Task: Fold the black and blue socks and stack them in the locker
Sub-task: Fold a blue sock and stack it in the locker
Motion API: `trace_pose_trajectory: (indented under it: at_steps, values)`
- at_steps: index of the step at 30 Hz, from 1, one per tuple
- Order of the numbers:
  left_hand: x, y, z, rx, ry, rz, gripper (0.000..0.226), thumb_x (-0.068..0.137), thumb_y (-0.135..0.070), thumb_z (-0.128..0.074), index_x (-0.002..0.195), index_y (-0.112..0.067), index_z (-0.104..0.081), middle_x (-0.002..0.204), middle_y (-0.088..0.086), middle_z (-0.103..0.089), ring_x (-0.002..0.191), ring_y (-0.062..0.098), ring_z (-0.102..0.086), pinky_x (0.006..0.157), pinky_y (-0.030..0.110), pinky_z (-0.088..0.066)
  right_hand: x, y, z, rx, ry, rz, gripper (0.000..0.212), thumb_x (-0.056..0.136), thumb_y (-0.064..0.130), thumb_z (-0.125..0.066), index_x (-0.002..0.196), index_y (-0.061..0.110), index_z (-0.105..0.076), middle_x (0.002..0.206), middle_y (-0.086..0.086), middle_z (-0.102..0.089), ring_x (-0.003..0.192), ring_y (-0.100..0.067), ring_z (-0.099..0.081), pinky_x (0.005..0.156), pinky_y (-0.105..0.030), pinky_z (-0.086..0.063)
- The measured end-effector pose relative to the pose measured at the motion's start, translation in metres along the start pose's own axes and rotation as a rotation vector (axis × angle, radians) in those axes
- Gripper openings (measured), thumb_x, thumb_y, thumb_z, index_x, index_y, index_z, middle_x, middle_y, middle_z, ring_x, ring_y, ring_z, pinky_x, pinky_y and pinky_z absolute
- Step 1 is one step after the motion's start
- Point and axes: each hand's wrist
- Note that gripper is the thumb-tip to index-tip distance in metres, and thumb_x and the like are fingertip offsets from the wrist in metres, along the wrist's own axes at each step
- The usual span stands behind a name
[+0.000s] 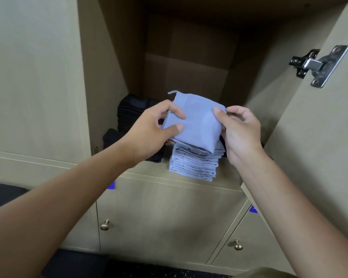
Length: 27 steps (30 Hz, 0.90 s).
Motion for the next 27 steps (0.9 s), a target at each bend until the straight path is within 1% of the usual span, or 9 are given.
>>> trace_pose_trajectory:
  at_steps: [3,5,9,12,18,20,24,25,27]
  values:
    - [0.008,0.002,-0.007,-0.04,-0.082,0.011,0.02,0.095,-0.004,-0.068,0.11,-0.017,-0.067,0.115,0.001,-0.07,0.096,0.017,-0.071,0.07,0.02,-0.057,0.004,-0.002,0.004,0.001,0.042,-0.002,0.016,0.086,0.011,-0.077,0.092,0.017,-0.064,0.084,-0.006,-0.065,0.078,-0.021,-0.06,0.081,-0.043,-0.054]
    - [0.014,0.003,-0.01,-0.083,-0.149,0.023,0.023,0.094,-0.003,-0.069,0.112,-0.018,-0.068,0.115,0.004,-0.069,0.093,0.017,-0.071,0.068,0.02,-0.057,0.006,-0.002,0.006,-0.031,0.134,-0.01,0.014,0.089,0.012,-0.074,0.099,0.018,-0.066,0.089,-0.004,-0.068,0.077,-0.018,-0.063,0.078,-0.037,-0.055]
    - [0.023,0.011,-0.017,-0.129,-0.173,0.059,0.028,0.093,-0.007,-0.073,0.118,-0.019,-0.068,0.114,0.006,-0.07,0.1,0.021,-0.072,0.073,0.026,-0.06,0.005,-0.003,0.012,-0.166,0.303,-0.04,0.027,0.088,0.007,-0.074,0.109,0.024,-0.072,0.113,-0.006,-0.073,0.103,-0.022,-0.072,0.089,-0.036,-0.059]
    - [0.029,0.015,-0.022,-0.144,-0.152,0.082,0.028,0.092,-0.013,-0.075,0.118,-0.019,-0.069,0.108,0.004,-0.074,0.096,0.018,-0.074,0.082,0.03,-0.061,0.009,-0.006,0.015,-0.203,0.238,-0.009,0.035,0.085,0.001,-0.076,0.114,0.021,-0.072,0.117,-0.004,-0.072,0.105,-0.02,-0.072,0.094,-0.039,-0.059]
    - [0.038,0.024,-0.031,-0.047,-0.173,0.134,0.02,0.094,-0.022,-0.072,0.114,-0.025,-0.075,0.102,-0.002,-0.073,0.102,0.011,-0.069,0.097,0.027,-0.052,0.019,-0.02,0.02,-0.368,0.072,0.042,0.038,0.085,0.011,-0.08,0.122,0.015,-0.07,0.114,-0.001,-0.072,0.105,-0.019,-0.07,0.098,-0.041,-0.056]
    - [0.04,0.028,-0.034,-0.022,-0.175,0.167,0.02,0.092,-0.02,-0.075,0.112,-0.024,-0.075,0.101,0.002,-0.073,0.101,0.013,-0.07,0.097,0.027,-0.053,0.024,-0.025,0.02,-0.469,0.069,0.068,0.039,0.085,0.015,-0.08,0.123,0.016,-0.07,0.113,0.0,-0.072,0.105,-0.018,-0.069,0.099,-0.041,-0.055]
    - [0.047,0.035,-0.037,0.051,-0.156,0.201,0.019,0.086,-0.022,-0.082,0.105,-0.023,-0.077,0.102,0.014,-0.074,0.101,0.024,-0.071,0.1,0.039,-0.056,0.028,-0.031,0.022,-0.655,0.102,0.078,0.038,0.087,0.019,-0.078,0.124,0.013,-0.07,0.116,-0.002,-0.072,0.11,-0.02,-0.067,0.102,-0.036,-0.051]
    - [0.048,0.037,-0.037,0.068,-0.153,0.21,0.02,0.085,-0.024,-0.083,0.104,-0.023,-0.077,0.102,0.012,-0.074,0.102,0.024,-0.07,0.099,0.039,-0.056,0.027,-0.032,0.023,-0.72,0.118,0.09,0.038,0.089,0.021,-0.076,0.125,0.012,-0.07,0.121,-0.003,-0.071,0.114,-0.021,-0.064,0.103,-0.032,-0.049]
    - [0.051,0.04,-0.036,0.135,-0.134,0.22,0.022,0.085,-0.027,-0.083,0.106,-0.022,-0.077,0.106,0.005,-0.072,0.103,0.02,-0.068,0.092,0.029,-0.056,0.027,-0.033,0.023,-0.828,0.154,0.106,0.037,0.093,0.025,-0.072,0.127,0.011,-0.069,0.128,-0.004,-0.067,0.121,-0.021,-0.06,0.101,-0.026,-0.044]
Point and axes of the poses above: each hand's wrist, its own x-axis towards the middle knuckle, its own z-axis out of the back of the hand, y = z × x
